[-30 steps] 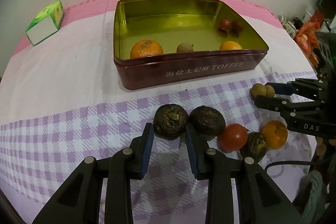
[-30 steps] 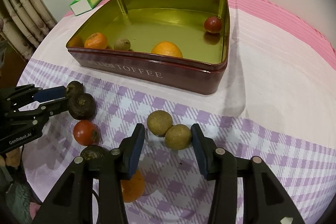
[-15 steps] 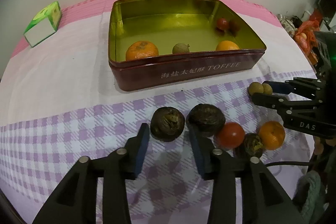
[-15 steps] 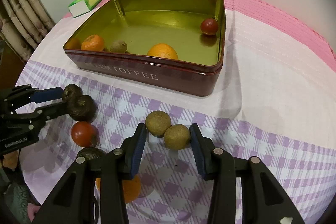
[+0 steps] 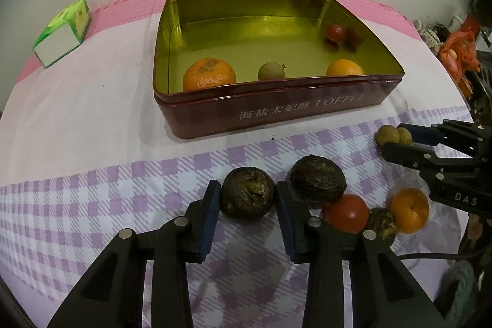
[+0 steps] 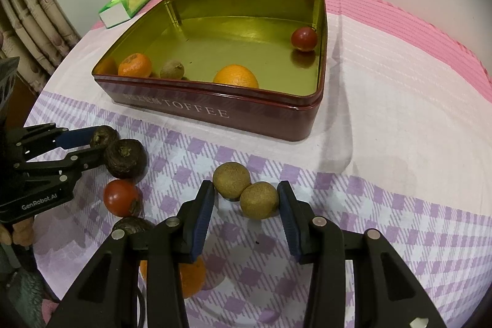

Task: Organize fruits
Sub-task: 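Lower the left tool onto a dark brown round fruit and close it, then carry the dark fruit into the tin and open the left tool while the right grasps two brown-green fruits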

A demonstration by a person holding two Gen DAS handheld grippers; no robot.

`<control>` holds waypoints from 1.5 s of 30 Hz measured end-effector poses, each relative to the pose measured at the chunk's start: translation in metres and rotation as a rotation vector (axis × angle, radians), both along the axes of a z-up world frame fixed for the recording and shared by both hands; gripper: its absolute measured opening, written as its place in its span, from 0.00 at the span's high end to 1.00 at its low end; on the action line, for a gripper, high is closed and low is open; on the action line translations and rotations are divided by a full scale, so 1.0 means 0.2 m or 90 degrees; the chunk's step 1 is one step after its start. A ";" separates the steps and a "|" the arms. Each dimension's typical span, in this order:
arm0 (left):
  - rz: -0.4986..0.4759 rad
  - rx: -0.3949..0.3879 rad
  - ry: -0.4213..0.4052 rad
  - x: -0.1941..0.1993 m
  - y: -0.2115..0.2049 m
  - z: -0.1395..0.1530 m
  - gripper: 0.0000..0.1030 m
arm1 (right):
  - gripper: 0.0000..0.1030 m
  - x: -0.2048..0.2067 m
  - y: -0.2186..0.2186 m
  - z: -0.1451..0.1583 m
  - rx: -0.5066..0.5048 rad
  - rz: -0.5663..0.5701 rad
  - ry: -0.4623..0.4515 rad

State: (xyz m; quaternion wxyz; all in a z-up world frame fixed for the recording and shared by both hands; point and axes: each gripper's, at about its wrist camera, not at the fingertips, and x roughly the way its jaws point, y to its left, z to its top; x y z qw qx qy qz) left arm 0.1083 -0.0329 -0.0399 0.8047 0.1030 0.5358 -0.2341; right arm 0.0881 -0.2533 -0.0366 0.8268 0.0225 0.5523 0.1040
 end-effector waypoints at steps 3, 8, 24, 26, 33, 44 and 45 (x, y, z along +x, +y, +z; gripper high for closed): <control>0.000 0.002 -0.002 -0.01 0.00 0.01 0.64 | 0.61 0.00 0.00 0.00 0.000 -0.001 0.000; 0.004 0.000 -0.011 -0.02 0.01 0.04 0.64 | 0.61 0.00 0.00 0.00 0.001 -0.003 -0.001; 0.007 -0.041 -0.056 0.04 0.00 0.26 0.64 | 0.61 -0.02 -0.05 0.02 0.011 -0.020 -0.010; 0.011 -0.043 -0.069 0.07 -0.03 0.30 0.64 | 0.61 -0.02 -0.06 0.02 0.013 -0.022 -0.011; 0.021 -0.037 -0.082 0.23 -0.14 0.32 0.64 | 0.61 -0.03 -0.09 0.04 0.021 -0.031 -0.015; 0.015 -0.012 -0.058 0.30 -0.27 0.22 0.64 | 0.61 -0.03 -0.14 0.06 0.034 -0.049 -0.020; 0.016 -0.011 -0.056 0.30 -0.27 0.21 0.64 | 0.61 -0.03 -0.14 0.05 0.034 -0.050 -0.019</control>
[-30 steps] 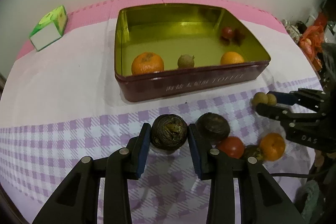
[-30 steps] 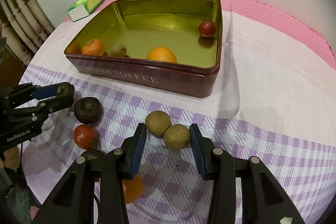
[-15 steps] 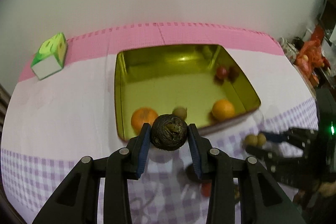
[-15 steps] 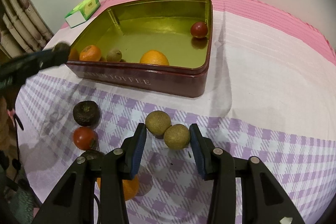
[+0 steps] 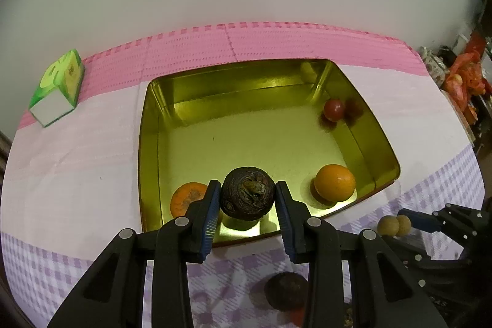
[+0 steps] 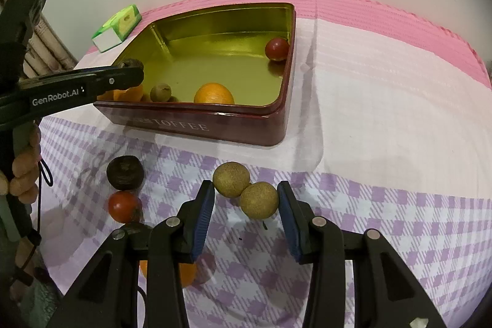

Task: Organize fruits
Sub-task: 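Carry the dark fruit into the tin and open the left tool while the right grasps two brown-green fruits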

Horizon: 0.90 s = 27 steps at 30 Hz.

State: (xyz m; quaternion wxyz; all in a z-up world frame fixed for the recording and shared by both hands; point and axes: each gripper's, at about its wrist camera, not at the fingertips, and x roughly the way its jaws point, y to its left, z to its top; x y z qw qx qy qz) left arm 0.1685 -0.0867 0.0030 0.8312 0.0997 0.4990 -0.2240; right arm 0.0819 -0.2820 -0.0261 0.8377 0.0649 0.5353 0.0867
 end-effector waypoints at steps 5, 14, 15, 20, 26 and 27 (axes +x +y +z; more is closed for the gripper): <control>0.001 0.011 0.007 0.00 -0.01 -0.03 0.64 | 0.61 0.00 0.00 -0.01 0.002 -0.003 0.001; -0.003 0.017 0.006 0.00 -0.01 -0.05 0.63 | 0.61 0.00 -0.01 -0.01 0.002 -0.005 0.001; -0.003 0.018 0.006 0.00 -0.01 -0.04 0.62 | 0.61 0.00 -0.01 -0.01 0.002 -0.005 0.000; -0.002 0.015 -0.006 -0.02 0.00 -0.01 0.48 | 0.61 0.00 -0.01 -0.01 0.001 -0.007 -0.002; -0.001 0.008 -0.017 -0.04 0.02 0.04 0.48 | 0.61 0.00 0.01 0.03 -0.002 -0.006 -0.013; -0.001 0.003 -0.022 -0.05 0.03 0.06 0.48 | 0.61 0.00 0.01 0.04 -0.003 -0.005 -0.016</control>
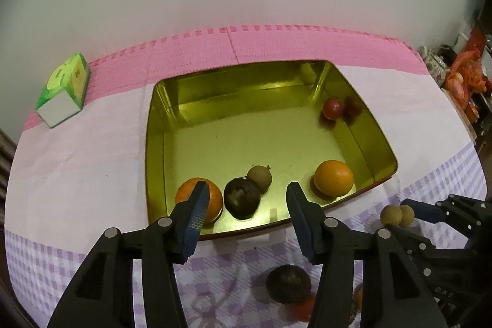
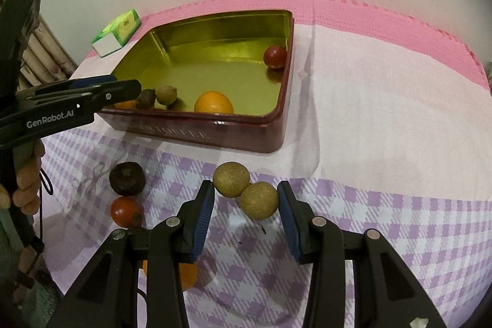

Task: Organize fruits
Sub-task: 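Carry the dark fruit into the tin and open the left tool while the right grasps two brown-green fruits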

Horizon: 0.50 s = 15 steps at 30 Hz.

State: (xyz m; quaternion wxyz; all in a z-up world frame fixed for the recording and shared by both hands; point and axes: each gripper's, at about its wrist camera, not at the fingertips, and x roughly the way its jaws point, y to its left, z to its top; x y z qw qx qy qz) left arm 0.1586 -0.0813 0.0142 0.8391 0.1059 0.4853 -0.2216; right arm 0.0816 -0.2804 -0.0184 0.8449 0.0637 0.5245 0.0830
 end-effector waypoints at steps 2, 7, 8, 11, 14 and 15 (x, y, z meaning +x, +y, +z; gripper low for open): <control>0.000 -0.007 -0.007 -0.01 0.02 0.03 0.48 | 0.61 0.00 0.01 0.02 -0.003 0.003 -0.006; 0.011 -0.015 -0.035 -0.04 0.10 0.11 0.47 | 0.61 0.02 0.02 0.09 -0.010 0.007 -0.025; 0.017 -0.017 -0.038 -0.04 0.13 0.13 0.46 | 0.61 0.03 0.03 0.10 -0.013 0.009 -0.030; 0.034 -0.024 -0.041 -0.04 0.20 0.14 0.45 | 0.61 0.07 0.04 0.14 -0.017 0.015 -0.041; 0.053 -0.022 -0.045 -0.05 0.27 0.15 0.44 | 0.62 0.11 0.06 0.18 -0.021 0.021 -0.056; 0.057 -0.022 -0.046 -0.05 0.29 0.15 0.44 | 0.62 0.13 0.07 0.19 -0.021 0.022 -0.060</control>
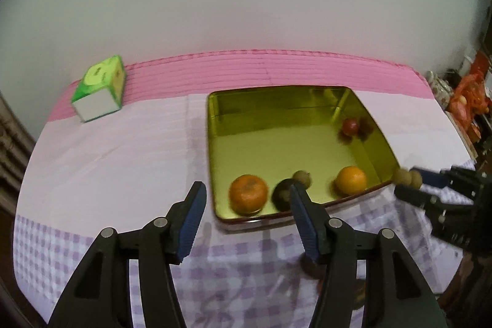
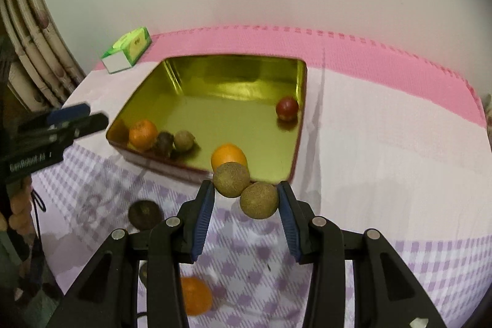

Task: Organize fruits
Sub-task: 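Carry the dark fruit into the tin and open the left tool while the right grasps two brown-green fruits, then lower the two brown-green fruits into the tin and open the right tool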

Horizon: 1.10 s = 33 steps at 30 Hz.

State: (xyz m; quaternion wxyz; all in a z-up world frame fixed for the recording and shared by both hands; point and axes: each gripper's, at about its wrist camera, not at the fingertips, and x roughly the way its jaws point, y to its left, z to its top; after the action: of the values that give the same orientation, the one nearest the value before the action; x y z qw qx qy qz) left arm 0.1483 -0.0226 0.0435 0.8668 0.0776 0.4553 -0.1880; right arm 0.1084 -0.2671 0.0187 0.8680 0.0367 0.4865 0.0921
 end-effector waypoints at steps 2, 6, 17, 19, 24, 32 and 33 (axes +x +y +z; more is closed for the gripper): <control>0.011 0.000 0.002 0.00 0.04 -0.01 0.44 | 0.61 0.04 0.01 0.01 -0.001 0.002 -0.004; 0.024 0.000 0.005 -0.03 0.12 -0.01 0.44 | 0.62 0.14 0.03 0.00 -0.010 -0.001 -0.002; 0.052 0.009 0.023 -0.07 0.24 -0.09 0.43 | 0.62 0.27 0.06 -0.10 -0.048 0.001 0.029; 0.055 0.010 0.027 -0.07 0.25 -0.10 0.43 | 0.61 0.28 0.06 -0.10 -0.053 0.003 0.032; 0.054 0.010 0.034 -0.09 0.26 -0.12 0.43 | 0.61 0.29 0.08 -0.12 -0.062 0.011 0.040; 0.049 0.011 0.038 -0.10 0.25 -0.13 0.43 | 0.61 0.31 0.10 -0.13 -0.061 0.010 0.047; 0.050 0.012 0.038 -0.10 0.24 -0.13 0.43 | 0.61 0.31 0.10 -0.13 -0.060 0.010 0.045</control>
State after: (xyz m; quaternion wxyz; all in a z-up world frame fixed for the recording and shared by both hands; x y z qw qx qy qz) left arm 0.1278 0.0261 0.0173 0.8586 0.0621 0.4856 -0.1521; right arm 0.1697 -0.2465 -0.0076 0.8501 -0.0049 0.5213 0.0744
